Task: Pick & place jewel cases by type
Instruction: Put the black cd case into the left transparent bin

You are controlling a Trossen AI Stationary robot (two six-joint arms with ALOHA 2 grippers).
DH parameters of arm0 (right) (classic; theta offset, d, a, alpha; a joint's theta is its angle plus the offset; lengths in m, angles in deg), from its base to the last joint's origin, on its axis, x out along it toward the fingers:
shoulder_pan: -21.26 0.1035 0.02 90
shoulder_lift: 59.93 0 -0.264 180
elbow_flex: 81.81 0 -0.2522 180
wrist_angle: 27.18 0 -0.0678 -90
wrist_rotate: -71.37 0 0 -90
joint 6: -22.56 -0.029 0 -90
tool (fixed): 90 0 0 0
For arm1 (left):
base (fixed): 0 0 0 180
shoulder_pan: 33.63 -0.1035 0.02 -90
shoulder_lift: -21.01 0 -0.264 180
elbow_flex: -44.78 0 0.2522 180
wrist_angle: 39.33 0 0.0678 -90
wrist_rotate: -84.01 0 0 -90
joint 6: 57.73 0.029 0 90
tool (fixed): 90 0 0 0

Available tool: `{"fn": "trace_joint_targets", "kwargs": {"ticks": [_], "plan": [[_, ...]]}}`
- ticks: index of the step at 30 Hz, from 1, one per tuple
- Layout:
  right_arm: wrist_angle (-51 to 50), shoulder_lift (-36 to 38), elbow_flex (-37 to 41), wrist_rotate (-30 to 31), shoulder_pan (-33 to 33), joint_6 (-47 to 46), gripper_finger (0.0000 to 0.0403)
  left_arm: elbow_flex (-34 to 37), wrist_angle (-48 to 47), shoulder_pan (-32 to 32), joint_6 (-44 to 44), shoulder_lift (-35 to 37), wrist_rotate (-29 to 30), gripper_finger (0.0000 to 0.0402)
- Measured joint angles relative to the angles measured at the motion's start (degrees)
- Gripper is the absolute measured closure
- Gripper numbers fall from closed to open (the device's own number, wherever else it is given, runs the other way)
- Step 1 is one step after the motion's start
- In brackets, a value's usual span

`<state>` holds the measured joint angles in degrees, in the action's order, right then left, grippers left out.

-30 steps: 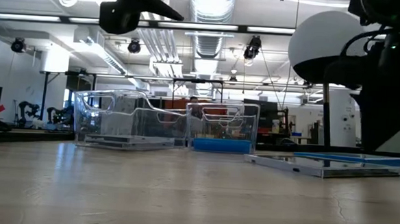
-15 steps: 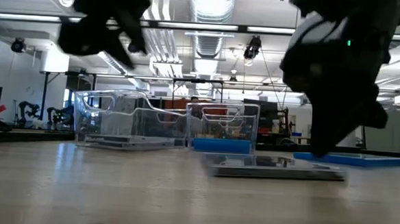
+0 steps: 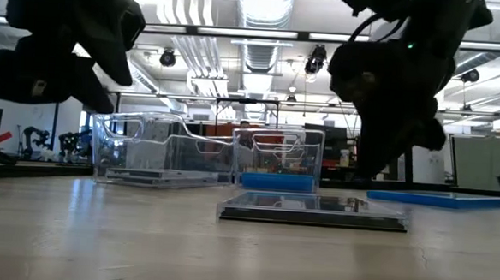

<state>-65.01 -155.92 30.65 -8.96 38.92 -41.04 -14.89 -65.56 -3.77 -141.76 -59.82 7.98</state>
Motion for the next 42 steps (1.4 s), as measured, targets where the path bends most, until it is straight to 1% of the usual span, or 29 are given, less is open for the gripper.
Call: {"fn": "trace_joint_targets", "kwargs": {"ticks": [2, 4, 8, 10, 15, 18, 23, 27, 28, 31, 32, 34, 39, 42], "plan": [[0.23, -0.66, -0.61, 2.62, -0.99, 2.92, 0.0390, 0.93, 3.16, 0.40, -0.93, -0.49, 0.10, 0.0268], [0.63, -1.54, -1.85, 5.22, -2.48, 6.76, 0.0390, 1.39, 4.11, 0.89, -1.53, -1.26, 0.22, 0.0268], [0.49, -4.93, -3.29, 5.72, -6.39, 11.39, 0.0390, 0.59, 7.01, 2.01, -3.23, -3.68, 0.18, 0.0268], [0.42, -6.86, -3.50, 5.48, -7.74, 11.64, 0.0390, 0.01, 11.22, 2.72, -3.43, -5.66, -0.26, 0.0268], [0.50, -9.94, -5.24, -0.24, -9.19, 13.38, 0.0390, -2.02, 18.70, 3.82, -6.25, -12.30, -2.97, 0.0268], [0.03, -10.64, -6.26, -4.17, -8.54, 14.74, 0.0390, -4.54, 18.86, 3.97, -6.74, -16.88, -2.90, 0.0268], [-0.17, -10.23, -6.32, -8.11, -6.17, 12.06, 0.0390, -9.61, 18.93, 3.82, -7.46, -24.78, -3.05, 0.0268], [-0.66, -9.89, -6.21, -15.97, -5.09, 11.09, 0.0390, -13.29, 19.18, 3.39, -8.17, -29.26, -3.21, 0.0268], [-0.62, -9.89, -6.23, -17.10, -4.68, 11.07, 0.0390, -13.83, 19.39, 3.30, -8.79, -30.02, -2.79, 0.0268], [-0.70, -9.87, -6.25, -20.81, -2.90, 11.01, 0.0390, -14.53, 17.32, 3.37, -11.99, -30.37, 0.00, 0.0268], [-0.86, -9.87, -6.30, -23.07, -2.34, 10.91, 0.0390, -14.58, 16.49, 3.41, -13.20, -30.25, 0.81, 0.0268], [-0.88, -10.02, -6.48, -25.82, -1.24, 10.96, 0.0390, -14.14, 12.63, 3.39, -16.26, -29.04, 3.47, 0.0268], [0.24, -10.02, -6.82, -25.39, 0.72, 9.15, 0.0390, -13.91, 2.33, 3.95, -20.83, -27.05, 9.22, 0.0268], [3.51, -9.97, -6.86, -25.26, 1.41, 7.07, 0.0390, -13.91, -0.81, 3.95, -22.36, -26.58, 9.01, 0.0268]]}}
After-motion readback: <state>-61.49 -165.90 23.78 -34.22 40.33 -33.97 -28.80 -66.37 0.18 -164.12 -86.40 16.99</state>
